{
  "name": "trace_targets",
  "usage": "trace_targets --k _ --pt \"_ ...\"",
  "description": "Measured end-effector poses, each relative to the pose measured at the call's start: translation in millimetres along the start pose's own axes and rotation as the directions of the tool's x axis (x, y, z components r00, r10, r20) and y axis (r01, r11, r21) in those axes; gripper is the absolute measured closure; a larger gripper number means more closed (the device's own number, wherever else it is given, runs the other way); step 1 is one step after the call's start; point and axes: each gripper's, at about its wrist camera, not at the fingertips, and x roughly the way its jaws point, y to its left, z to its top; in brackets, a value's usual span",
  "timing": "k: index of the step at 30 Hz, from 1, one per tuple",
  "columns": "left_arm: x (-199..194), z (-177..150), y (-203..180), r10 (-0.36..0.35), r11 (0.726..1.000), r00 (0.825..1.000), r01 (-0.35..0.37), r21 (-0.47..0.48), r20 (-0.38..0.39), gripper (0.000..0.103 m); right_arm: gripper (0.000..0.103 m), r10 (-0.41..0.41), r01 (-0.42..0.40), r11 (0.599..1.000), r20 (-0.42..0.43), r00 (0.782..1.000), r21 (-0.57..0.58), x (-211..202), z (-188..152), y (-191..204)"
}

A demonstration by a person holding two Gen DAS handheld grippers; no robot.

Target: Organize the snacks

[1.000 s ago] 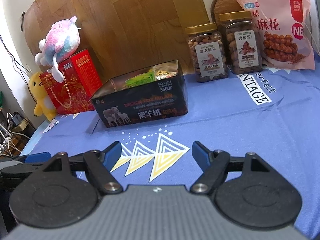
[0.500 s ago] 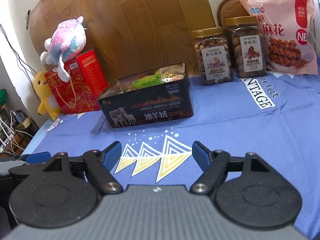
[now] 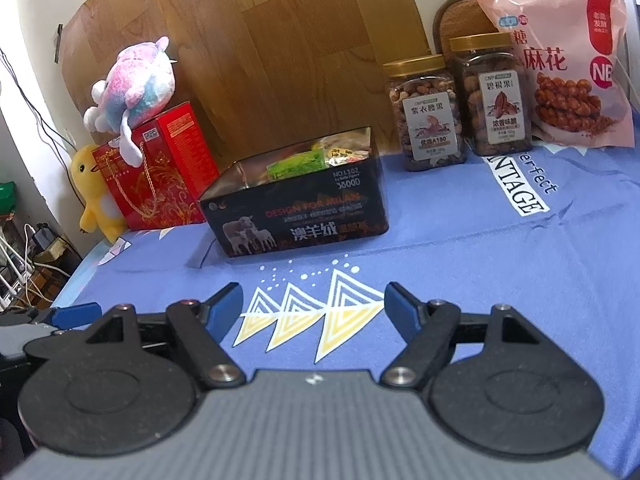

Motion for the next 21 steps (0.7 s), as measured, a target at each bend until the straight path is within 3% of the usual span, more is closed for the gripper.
trace_targets --k 10,21 --pt "1.0 2.9 -3.7 -0.068 0.997 0.995 0.066 -0.032 -0.069 0.000 0.023 -0.003 0.003 1.000 0.006 1.000 -0.007 -4.1 2.2 0.1" --pt "0.7 3.8 -7.6 -0.089 0.995 0.991 0.085 -0.043 -0.104 0.000 0.023 -0.015 0.015 0.999 0.007 1.000 -0.029 -6.7 6.0 1.9"
